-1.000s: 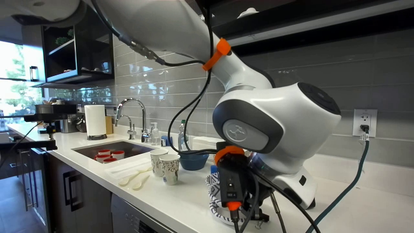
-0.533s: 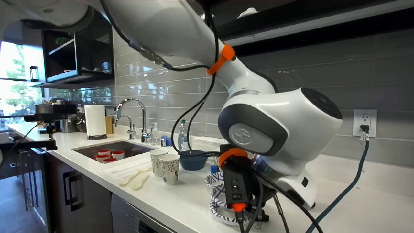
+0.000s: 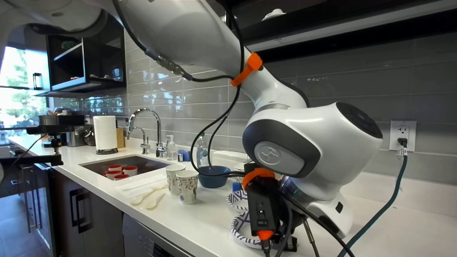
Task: Stack the bowls together
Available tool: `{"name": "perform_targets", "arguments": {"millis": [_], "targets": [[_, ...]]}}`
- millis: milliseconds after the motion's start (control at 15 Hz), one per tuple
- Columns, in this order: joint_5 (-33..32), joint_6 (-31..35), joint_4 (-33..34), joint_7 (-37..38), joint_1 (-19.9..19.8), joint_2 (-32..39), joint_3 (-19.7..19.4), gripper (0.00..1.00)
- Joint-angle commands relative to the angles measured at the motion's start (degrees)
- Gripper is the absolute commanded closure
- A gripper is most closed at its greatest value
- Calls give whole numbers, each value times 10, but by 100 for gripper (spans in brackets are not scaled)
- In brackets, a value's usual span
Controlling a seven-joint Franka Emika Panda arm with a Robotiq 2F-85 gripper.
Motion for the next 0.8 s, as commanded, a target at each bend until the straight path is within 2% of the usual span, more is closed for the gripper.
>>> {"name": "perform_targets", "arguments": {"millis": [0, 200, 333, 733], "targets": [[9, -8, 1, -13, -13, -15, 14, 32], [1, 3, 5, -4, -9, -6, 16, 10], [-8, 16, 7, 2, -4, 0, 19, 1], [-32, 46, 17, 17, -1, 16, 27, 0]]}}
